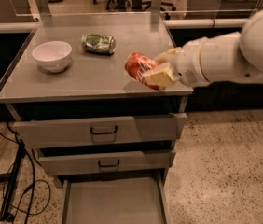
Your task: Place coke can into bottom drawer
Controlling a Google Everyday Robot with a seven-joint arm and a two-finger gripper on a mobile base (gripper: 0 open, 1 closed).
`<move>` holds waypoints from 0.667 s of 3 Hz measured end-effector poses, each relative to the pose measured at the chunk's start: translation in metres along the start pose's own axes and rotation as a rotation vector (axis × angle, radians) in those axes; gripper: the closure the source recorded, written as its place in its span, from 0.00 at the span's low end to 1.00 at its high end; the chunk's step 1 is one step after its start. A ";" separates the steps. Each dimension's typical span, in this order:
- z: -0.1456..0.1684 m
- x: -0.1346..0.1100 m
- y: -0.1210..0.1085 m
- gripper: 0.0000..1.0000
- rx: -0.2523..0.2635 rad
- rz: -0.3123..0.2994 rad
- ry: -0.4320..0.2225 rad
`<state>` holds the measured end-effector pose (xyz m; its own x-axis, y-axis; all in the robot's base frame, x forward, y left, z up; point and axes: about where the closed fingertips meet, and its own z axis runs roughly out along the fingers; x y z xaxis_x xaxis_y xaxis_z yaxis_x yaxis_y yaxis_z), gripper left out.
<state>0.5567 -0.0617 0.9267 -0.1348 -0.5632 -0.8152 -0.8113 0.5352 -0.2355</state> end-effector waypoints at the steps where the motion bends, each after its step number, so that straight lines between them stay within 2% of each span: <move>1: -0.021 0.016 0.038 1.00 -0.038 0.015 -0.036; 2: -0.020 0.015 0.038 1.00 -0.039 0.012 -0.035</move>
Offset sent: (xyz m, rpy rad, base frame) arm -0.0371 0.0016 -0.0117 0.0354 0.0149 0.0332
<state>0.5123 -0.0619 0.9160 -0.1252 -0.5339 -0.8362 -0.8312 0.5166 -0.2054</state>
